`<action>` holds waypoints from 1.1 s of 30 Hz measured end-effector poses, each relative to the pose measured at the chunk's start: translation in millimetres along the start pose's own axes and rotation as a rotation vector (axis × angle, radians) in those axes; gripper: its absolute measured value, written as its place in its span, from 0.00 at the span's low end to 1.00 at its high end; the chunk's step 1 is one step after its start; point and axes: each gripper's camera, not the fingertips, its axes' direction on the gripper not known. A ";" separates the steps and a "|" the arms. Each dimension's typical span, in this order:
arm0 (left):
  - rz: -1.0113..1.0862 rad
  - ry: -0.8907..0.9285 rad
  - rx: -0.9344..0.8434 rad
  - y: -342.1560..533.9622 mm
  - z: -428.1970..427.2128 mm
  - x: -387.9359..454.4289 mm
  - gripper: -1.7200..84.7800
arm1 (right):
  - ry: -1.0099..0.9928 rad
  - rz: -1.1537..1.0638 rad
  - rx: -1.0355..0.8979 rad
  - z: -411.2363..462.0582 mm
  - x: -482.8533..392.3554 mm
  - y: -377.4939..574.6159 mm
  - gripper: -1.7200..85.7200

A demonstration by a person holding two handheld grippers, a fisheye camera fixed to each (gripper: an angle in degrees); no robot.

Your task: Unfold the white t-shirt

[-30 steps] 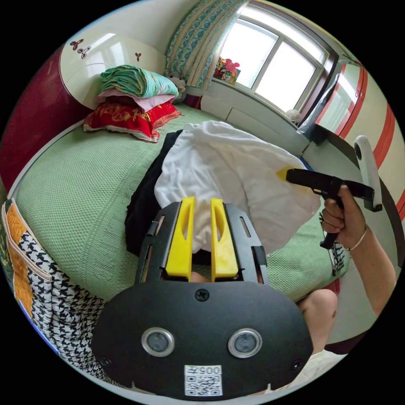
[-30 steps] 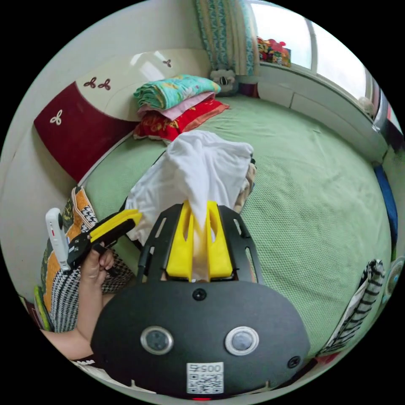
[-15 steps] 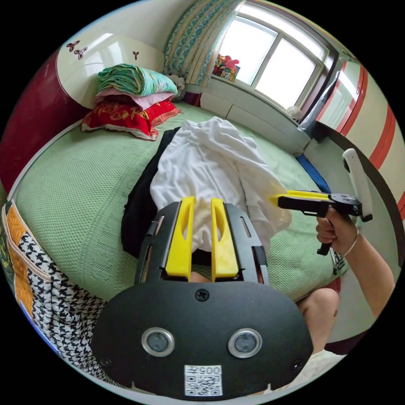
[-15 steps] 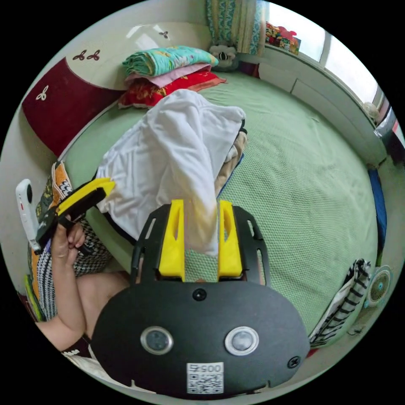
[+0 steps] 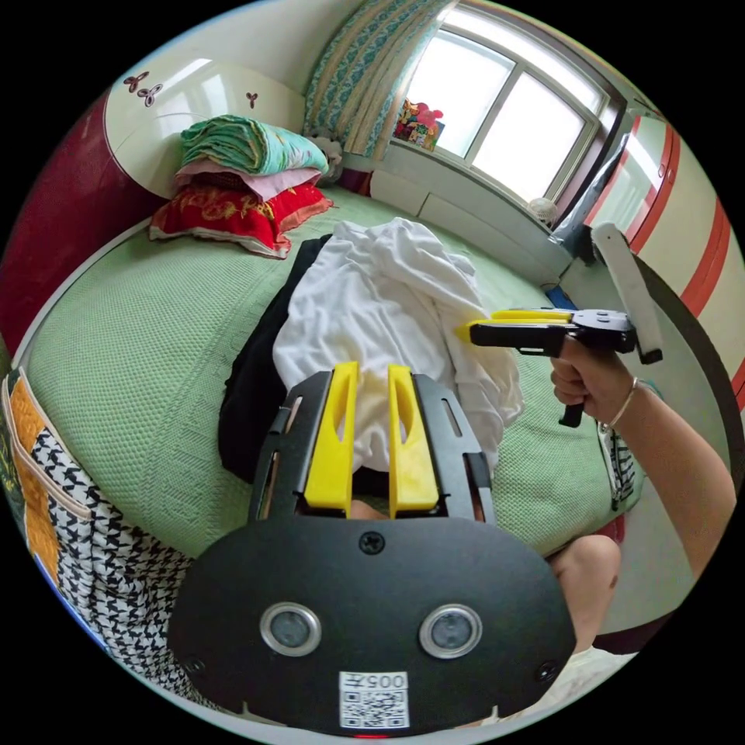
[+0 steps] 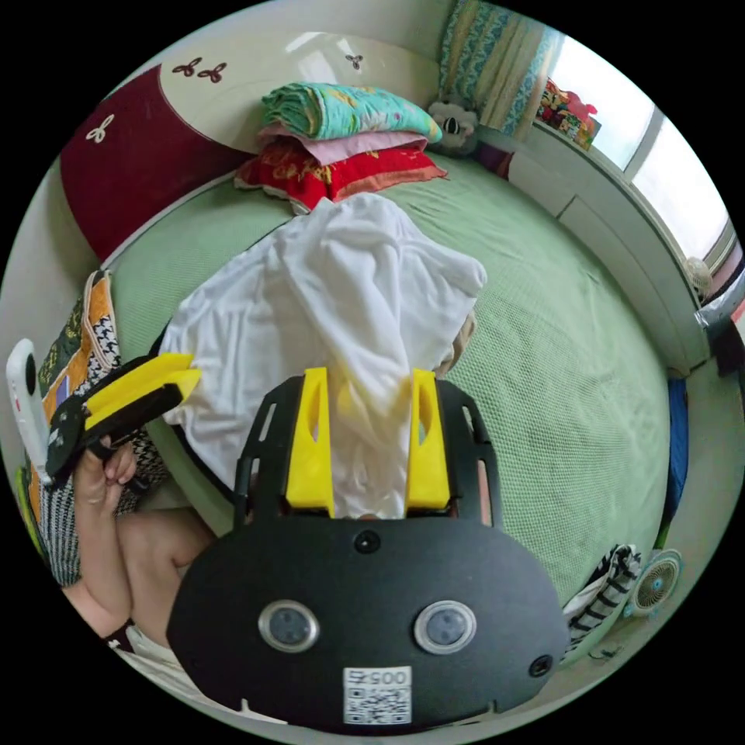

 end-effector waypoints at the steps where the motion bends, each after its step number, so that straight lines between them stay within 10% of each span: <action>1: -0.001 -0.002 0.001 -0.4 2.1 1.8 0.11 | 0.008 0.003 -0.013 1.5 1.6 -0.3 0.14; 33: 0.219 0.057 -0.054 29.1 72.3 131.2 0.09 | -0.221 0.838 0.130 -140.4 374.1 239.5 0.02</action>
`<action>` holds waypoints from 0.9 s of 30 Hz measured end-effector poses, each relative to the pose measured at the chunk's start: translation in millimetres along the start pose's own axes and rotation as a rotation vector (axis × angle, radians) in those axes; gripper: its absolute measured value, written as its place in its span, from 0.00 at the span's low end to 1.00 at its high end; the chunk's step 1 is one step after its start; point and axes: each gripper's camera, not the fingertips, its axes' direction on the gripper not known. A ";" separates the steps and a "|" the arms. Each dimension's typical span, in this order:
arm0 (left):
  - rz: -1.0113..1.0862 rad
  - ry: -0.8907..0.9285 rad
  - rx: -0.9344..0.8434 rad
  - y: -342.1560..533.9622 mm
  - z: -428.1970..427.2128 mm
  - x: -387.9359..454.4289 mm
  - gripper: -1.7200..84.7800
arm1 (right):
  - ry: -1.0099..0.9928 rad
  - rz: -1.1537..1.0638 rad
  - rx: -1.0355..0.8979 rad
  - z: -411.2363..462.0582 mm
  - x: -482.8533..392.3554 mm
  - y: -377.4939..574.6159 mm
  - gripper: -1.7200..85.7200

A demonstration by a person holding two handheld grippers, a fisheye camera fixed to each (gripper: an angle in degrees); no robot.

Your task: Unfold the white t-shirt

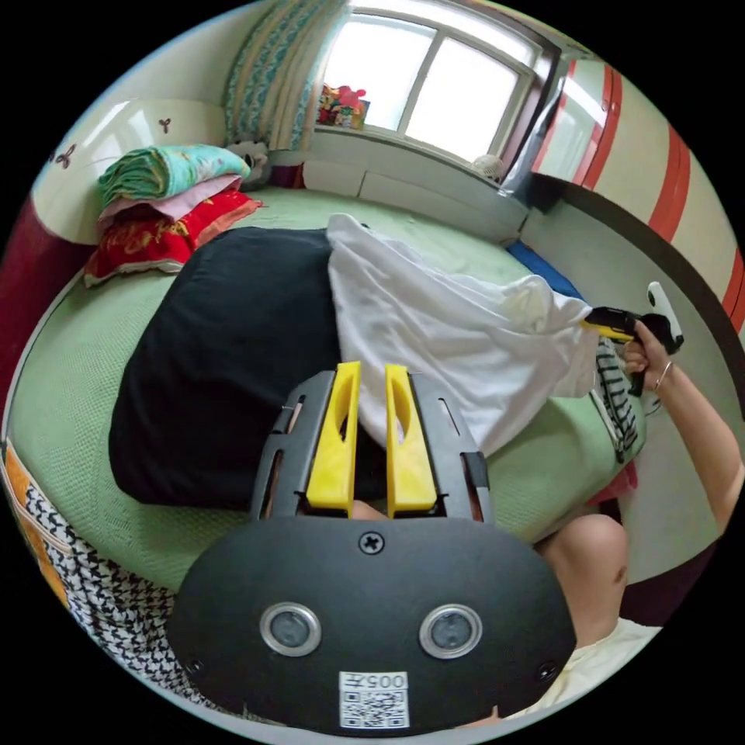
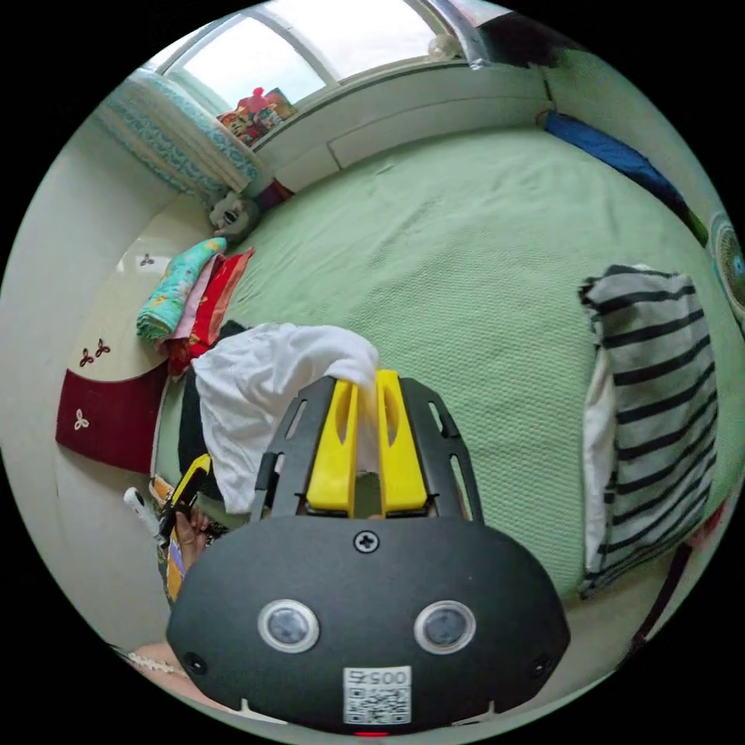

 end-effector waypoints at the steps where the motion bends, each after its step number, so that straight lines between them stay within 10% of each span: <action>1: 0.023 0.002 -0.018 -1.4 6.2 8.9 0.09 | 0.015 0.014 -0.009 -2.9 8.0 -3.0 0.02; 8: 0.192 -0.014 -0.073 1.3 27.2 74.5 0.10 | 0.345 0.071 -0.094 -26.2 71.7 -12.5 0.09; 19: 0.385 -0.011 -0.183 3.0 95.3 155.6 0.10 | 0.194 -0.413 -0.080 -14.6 -0.5 26.8 0.22; 27: 0.362 0.076 -0.226 -6.0 119.7 164.6 0.10 | 0.443 -0.287 -0.142 55.5 -9.4 5.7 0.06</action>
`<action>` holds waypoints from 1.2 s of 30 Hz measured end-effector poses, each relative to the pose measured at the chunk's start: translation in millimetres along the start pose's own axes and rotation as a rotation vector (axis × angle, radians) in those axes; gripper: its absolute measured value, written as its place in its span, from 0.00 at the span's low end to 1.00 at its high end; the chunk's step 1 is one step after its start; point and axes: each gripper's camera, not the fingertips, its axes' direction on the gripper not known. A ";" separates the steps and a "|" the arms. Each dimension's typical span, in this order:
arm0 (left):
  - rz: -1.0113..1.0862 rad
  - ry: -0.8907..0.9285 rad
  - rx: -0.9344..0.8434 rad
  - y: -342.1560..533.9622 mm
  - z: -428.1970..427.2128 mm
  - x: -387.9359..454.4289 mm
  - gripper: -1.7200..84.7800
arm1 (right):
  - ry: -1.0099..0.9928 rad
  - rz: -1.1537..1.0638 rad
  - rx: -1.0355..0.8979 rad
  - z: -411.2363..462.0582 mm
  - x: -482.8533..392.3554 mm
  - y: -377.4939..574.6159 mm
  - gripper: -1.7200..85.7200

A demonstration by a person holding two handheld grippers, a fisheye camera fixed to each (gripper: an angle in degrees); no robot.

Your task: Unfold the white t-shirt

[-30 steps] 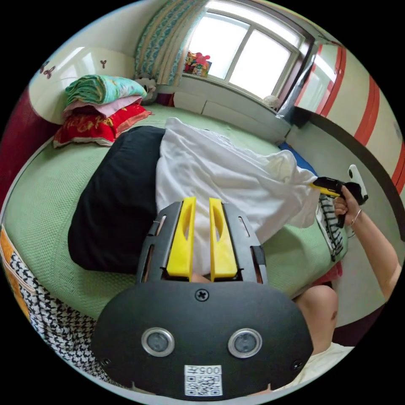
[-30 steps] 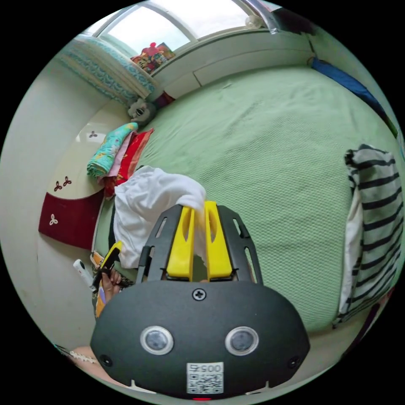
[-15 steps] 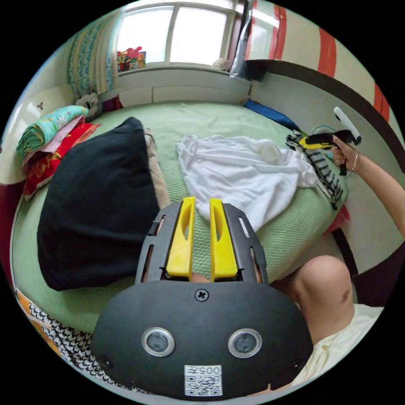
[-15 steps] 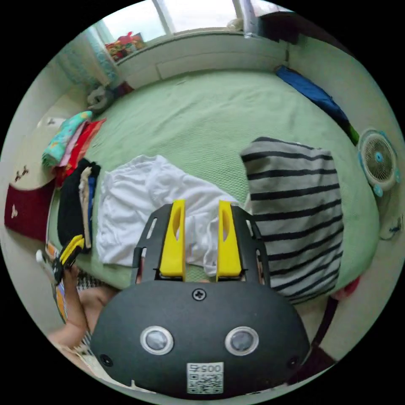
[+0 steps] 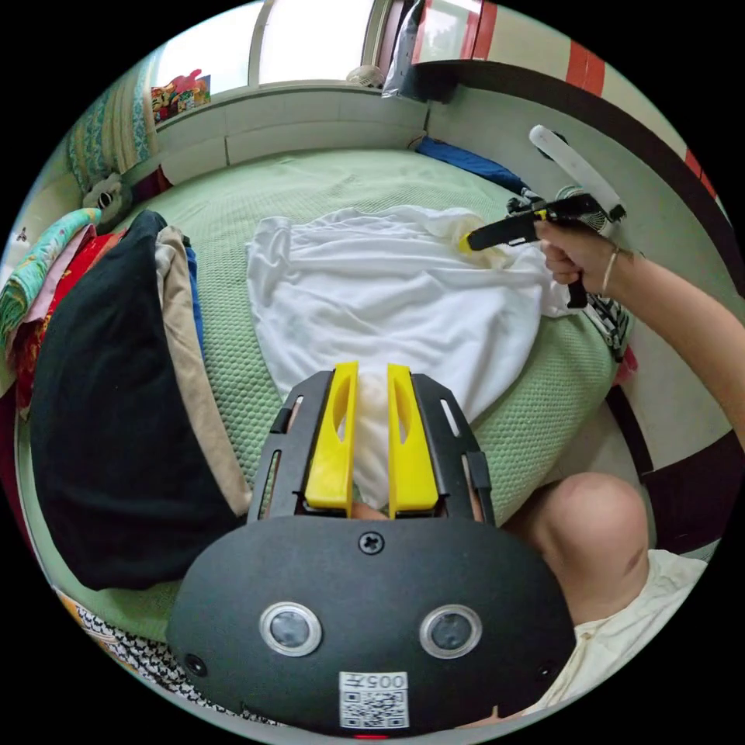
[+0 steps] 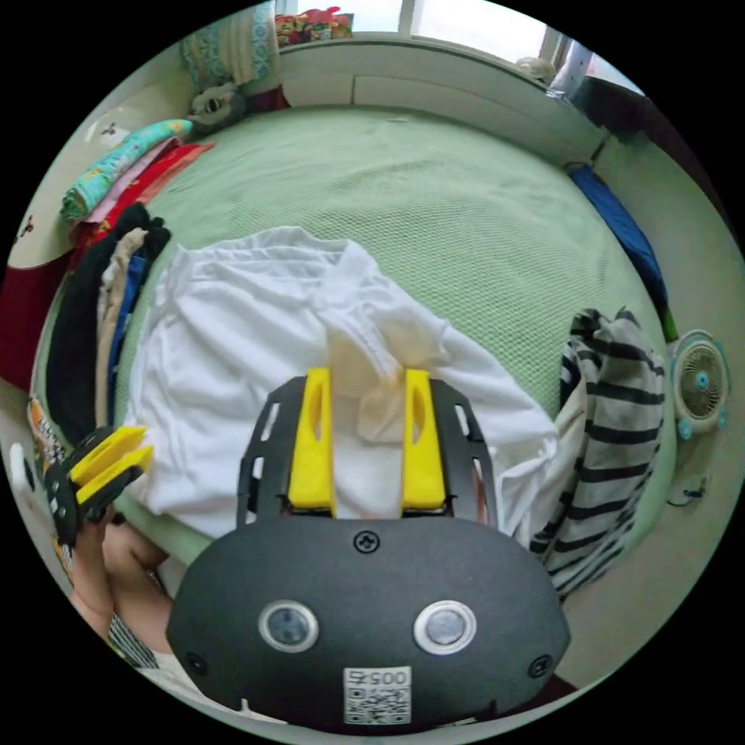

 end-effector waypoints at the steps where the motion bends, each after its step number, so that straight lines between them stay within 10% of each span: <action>1: 0.003 0.003 -0.006 -2.4 2.0 -0.4 0.10 | 0.039 0.003 -0.014 -0.7 0.5 -4.5 0.03; 12: -0.069 -0.018 0.001 -18.3 10.0 -17.1 0.11 | 0.072 0.311 0.180 -114.2 117.5 -31.2 0.10; 23: -0.020 0.070 -0.016 3.0 -1.1 -1.8 0.19 | -0.167 0.018 0.033 -66.4 97.6 156.0 0.19; 36: 0.087 0.027 -0.030 10.9 -6.0 5.0 0.07 | -0.126 0.164 0.097 -92.9 107.5 188.5 0.01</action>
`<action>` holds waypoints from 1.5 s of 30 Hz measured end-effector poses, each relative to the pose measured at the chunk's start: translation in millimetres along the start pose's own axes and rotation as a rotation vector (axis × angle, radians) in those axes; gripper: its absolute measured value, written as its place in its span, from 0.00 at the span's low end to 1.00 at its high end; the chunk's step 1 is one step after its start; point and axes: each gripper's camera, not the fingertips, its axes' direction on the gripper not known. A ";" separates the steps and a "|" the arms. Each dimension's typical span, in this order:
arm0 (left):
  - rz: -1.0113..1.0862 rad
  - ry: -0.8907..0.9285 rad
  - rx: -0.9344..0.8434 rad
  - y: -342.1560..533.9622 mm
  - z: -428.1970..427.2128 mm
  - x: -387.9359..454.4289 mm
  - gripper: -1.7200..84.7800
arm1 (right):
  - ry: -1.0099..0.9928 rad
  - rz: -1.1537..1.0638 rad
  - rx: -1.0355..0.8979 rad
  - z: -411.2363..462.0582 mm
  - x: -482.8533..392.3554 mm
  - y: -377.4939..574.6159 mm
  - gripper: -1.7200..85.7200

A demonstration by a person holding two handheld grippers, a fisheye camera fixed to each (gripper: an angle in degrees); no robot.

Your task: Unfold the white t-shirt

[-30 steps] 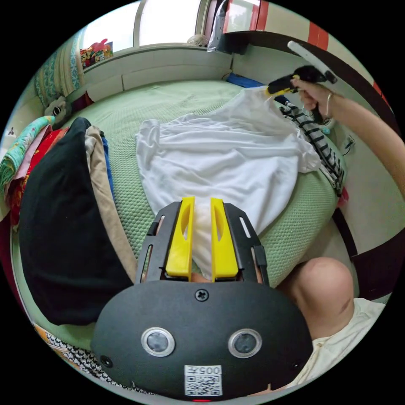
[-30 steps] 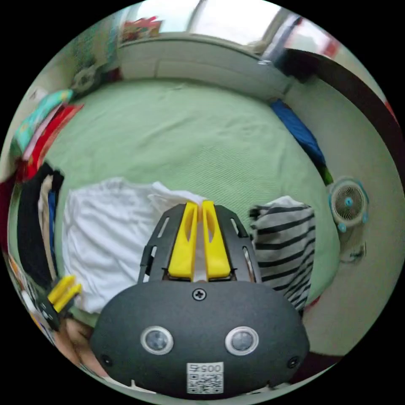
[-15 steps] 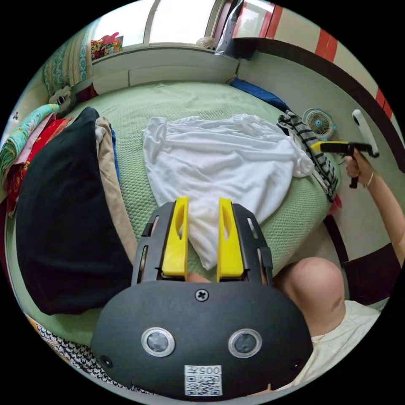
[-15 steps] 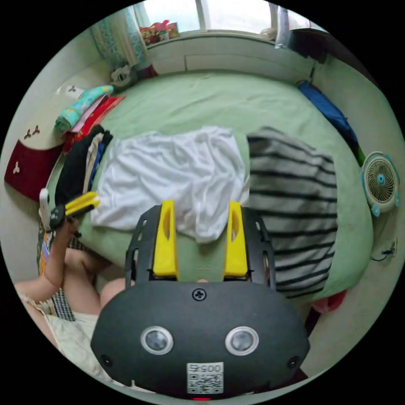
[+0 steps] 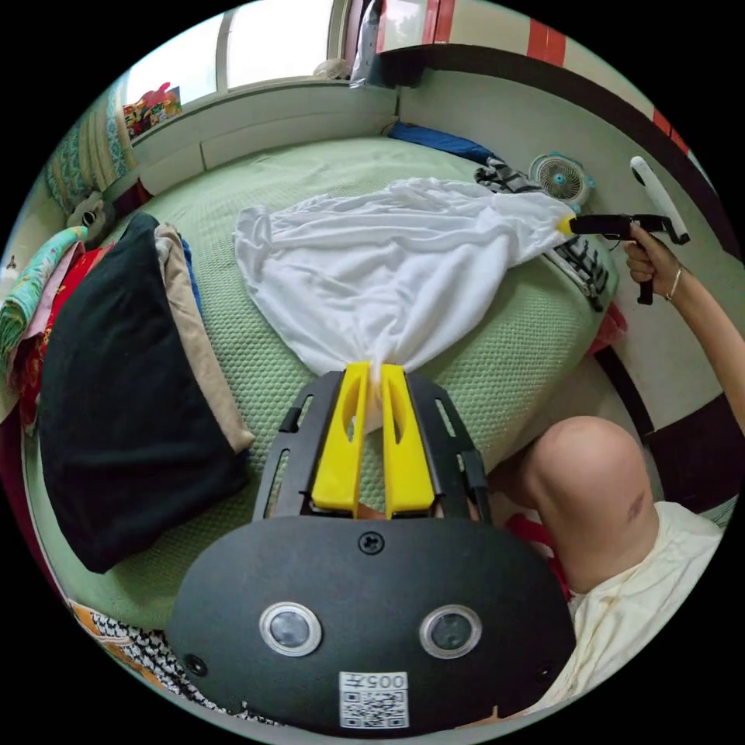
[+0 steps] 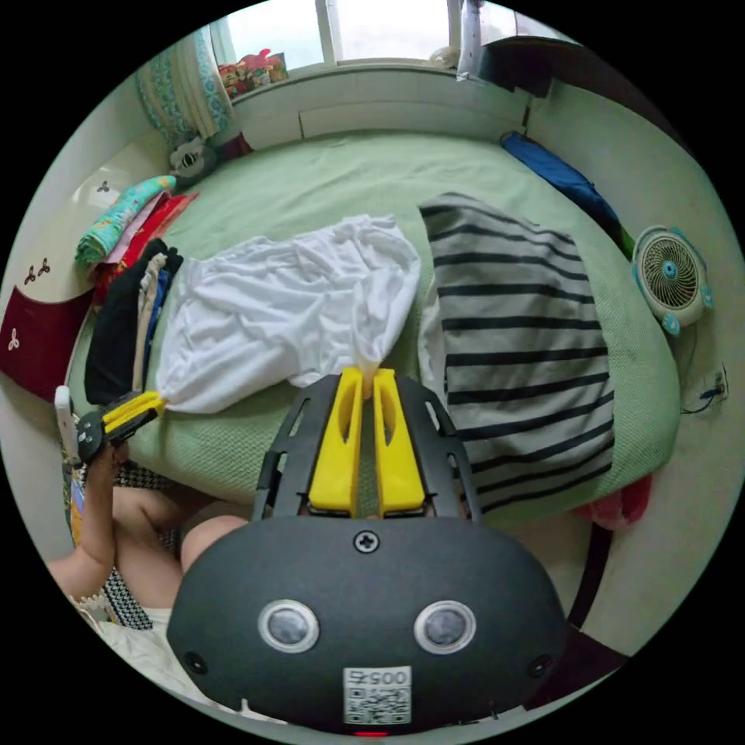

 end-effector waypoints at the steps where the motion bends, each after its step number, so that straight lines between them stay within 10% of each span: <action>1: -0.001 0.020 0.014 1.9 -7.0 -4.4 0.07 | -0.012 0.008 0.007 -7.2 3.5 0.5 0.01; 13: -0.102 0.080 0.067 33.1 -57.5 -50.0 0.08 | -0.104 0.144 -0.167 3.0 70.4 65.7 0.08; 30: -0.004 0.056 -0.061 -21.5 25.2 -7.1 0.08 | 0.123 -0.107 0.001 84.9 -60.2 -46.2 0.17; 45: -0.012 0.154 -0.089 -28.6 24.4 -14.2 0.04 | 0.164 -0.025 0.166 77.8 -58.9 0.9 0.01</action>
